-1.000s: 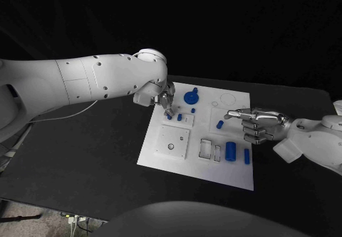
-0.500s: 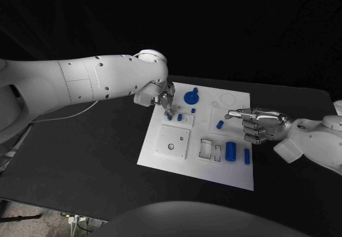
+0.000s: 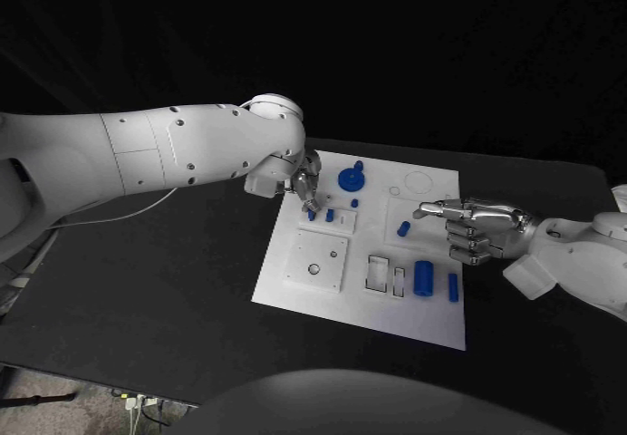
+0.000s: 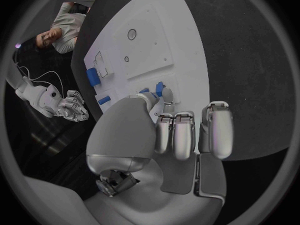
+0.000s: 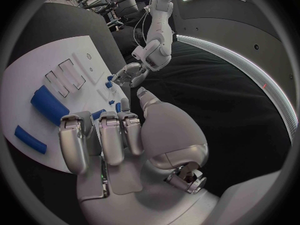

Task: Assemble the parts on the task board

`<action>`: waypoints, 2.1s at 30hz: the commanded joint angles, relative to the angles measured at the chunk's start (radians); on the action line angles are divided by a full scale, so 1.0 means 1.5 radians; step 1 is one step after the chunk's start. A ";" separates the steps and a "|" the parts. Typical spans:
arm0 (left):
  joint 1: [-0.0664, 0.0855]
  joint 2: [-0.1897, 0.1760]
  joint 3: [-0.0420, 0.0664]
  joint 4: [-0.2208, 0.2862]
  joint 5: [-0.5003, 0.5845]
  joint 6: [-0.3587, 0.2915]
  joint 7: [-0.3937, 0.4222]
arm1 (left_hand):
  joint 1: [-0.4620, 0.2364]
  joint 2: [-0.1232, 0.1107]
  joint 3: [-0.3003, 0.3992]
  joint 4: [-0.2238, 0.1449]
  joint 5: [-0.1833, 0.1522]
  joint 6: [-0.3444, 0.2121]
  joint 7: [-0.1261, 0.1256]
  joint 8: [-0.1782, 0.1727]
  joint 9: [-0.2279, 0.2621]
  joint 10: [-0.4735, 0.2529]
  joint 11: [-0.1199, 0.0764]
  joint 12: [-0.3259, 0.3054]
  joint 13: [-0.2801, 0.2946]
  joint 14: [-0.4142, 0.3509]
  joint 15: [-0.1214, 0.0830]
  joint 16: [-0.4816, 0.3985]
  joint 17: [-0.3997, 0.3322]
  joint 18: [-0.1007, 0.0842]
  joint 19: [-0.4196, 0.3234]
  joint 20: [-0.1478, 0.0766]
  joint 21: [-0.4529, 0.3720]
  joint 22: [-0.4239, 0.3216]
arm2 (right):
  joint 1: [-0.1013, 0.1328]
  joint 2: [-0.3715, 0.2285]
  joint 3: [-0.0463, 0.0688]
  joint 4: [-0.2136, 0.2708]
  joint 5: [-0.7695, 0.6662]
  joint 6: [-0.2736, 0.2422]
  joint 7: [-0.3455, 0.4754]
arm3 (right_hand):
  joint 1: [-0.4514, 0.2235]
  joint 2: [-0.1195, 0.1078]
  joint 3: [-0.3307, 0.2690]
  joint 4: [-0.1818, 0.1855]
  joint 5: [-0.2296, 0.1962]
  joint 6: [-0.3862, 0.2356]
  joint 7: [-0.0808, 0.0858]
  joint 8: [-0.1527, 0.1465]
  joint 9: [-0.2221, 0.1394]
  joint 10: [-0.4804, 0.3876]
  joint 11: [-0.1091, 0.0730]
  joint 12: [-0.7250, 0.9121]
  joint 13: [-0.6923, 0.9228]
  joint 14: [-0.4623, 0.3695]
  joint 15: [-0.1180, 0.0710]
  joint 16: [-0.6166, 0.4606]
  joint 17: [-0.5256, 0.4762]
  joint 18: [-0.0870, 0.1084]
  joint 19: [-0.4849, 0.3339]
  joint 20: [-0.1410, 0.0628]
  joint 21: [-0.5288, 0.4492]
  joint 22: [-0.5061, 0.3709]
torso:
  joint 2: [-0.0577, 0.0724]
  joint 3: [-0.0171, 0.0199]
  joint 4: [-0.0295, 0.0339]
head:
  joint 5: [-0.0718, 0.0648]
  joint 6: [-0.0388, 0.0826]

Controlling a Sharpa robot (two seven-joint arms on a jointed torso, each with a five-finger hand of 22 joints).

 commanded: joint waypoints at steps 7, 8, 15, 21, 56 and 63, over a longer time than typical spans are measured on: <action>-0.001 -0.020 0.003 0.034 -0.010 -0.030 0.011 | 0.000 0.003 0.088 -0.086 0.003 0.000 -0.004 0.002 0.000 0.071 0.006 0.002 0.176 0.070 0.004 0.002 0.175 0.005 0.026 0.004 -0.007 0.149 | -0.001 0.000 0.000 -0.002 0.000 0.009 0.008 | 0.003 0.004 -0.001 -0.002 0.002 0.004 0.000 0.001 -0.002 0.069 -0.002 0.002 0.174 0.070 -0.004 0.002 0.175 -0.004 0.071 -0.006 0.003 0.175 | -0.001 0.0004 -0.0002 | 0.000 0.000; -0.001 -0.021 0.003 0.036 -0.011 -0.031 0.011 | 0.000 0.003 0.088 -0.086 0.003 0.000 -0.004 0.002 0.000 0.071 0.006 0.002 0.176 0.070 0.004 0.002 0.175 0.005 0.026 0.004 -0.007 0.149 | -0.001 0.000 0.000 -0.002 0.000 0.009 0.008 | 0.003 0.004 -0.001 -0.002 0.002 0.004 0.000 0.001 -0.002 0.069 -0.002 0.002 0.174 0.070 -0.004 0.002 0.175 -0.004 0.071 -0.006 0.003 0.175 | -0.001 0.0004 -0.0002 | 0.000 0.000; 0.000 -0.030 0.003 0.050 -0.022 -0.033 0.009 | 0.000 0.003 0.088 -0.085 0.003 -0.001 -0.004 0.002 0.000 0.071 0.006 0.002 0.176 0.070 0.004 0.002 0.175 0.006 0.025 0.004 -0.009 0.148 | -0.002 0.000 0.000 -0.003 0.000 0.008 0.009 | 0.003 0.004 -0.001 -0.002 0.002 0.004 0.000 0.001 -0.002 0.069 -0.002 0.002 0.174 0.070 -0.004 0.002 0.175 -0.004 0.071 -0.006 0.003 0.175 | 0.000 0.0000 -0.0009 | 0.000 0.000; 0.000 -0.038 0.004 0.064 -0.043 -0.045 0.007 | 0.000 0.003 0.088 -0.085 0.002 0.000 -0.004 0.003 0.000 0.071 0.006 0.002 0.176 0.070 0.004 0.002 0.175 0.006 0.025 0.004 -0.010 0.148 | -0.003 0.000 0.000 -0.004 0.000 0.007 0.010 | 0.003 0.004 -0.001 -0.002 0.002 0.004 0.000 0.001 -0.002 0.069 -0.002 0.002 0.174 0.070 -0.004 0.002 0.175 -0.004 0.071 -0.006 0.003 0.175 | 0.000 -0.0004 -0.0002 | -0.002 0.000; -0.001 -0.050 -0.001 0.088 -0.114 -0.105 0.012 | -0.002 0.002 0.088 -0.084 0.001 0.000 -0.004 0.004 0.000 0.071 0.007 0.002 0.176 0.070 0.005 0.002 0.175 0.006 0.024 0.004 -0.011 0.147 | -0.008 0.002 0.000 -0.011 -0.004 0.005 0.018 | 0.002 0.004 -0.001 -0.002 0.002 0.004 0.000 0.001 -0.003 0.069 -0.002 0.002 0.174 0.070 -0.004 0.002 0.175 -0.004 0.071 -0.006 0.003 0.175 | 0.000 0.0009 -0.0005 | 0.003 0.000; -0.002 -0.047 -0.003 0.085 -0.111 -0.103 0.013 | -0.002 0.003 0.089 -0.084 0.001 0.000 -0.004 0.004 0.000 0.071 0.007 0.002 0.176 0.070 0.005 0.002 0.175 0.006 0.024 0.004 -0.011 0.147 | -0.008 0.001 0.000 -0.010 -0.004 0.005 0.019 | 0.002 0.004 -0.001 -0.002 0.002 0.004 0.000 0.001 -0.003 0.069 -0.002 0.002 0.174 0.070 -0.004 0.002 0.175 -0.004 0.071 -0.006 0.003 0.175 | 0.000 0.0001 -0.0002 | 0.002 0.000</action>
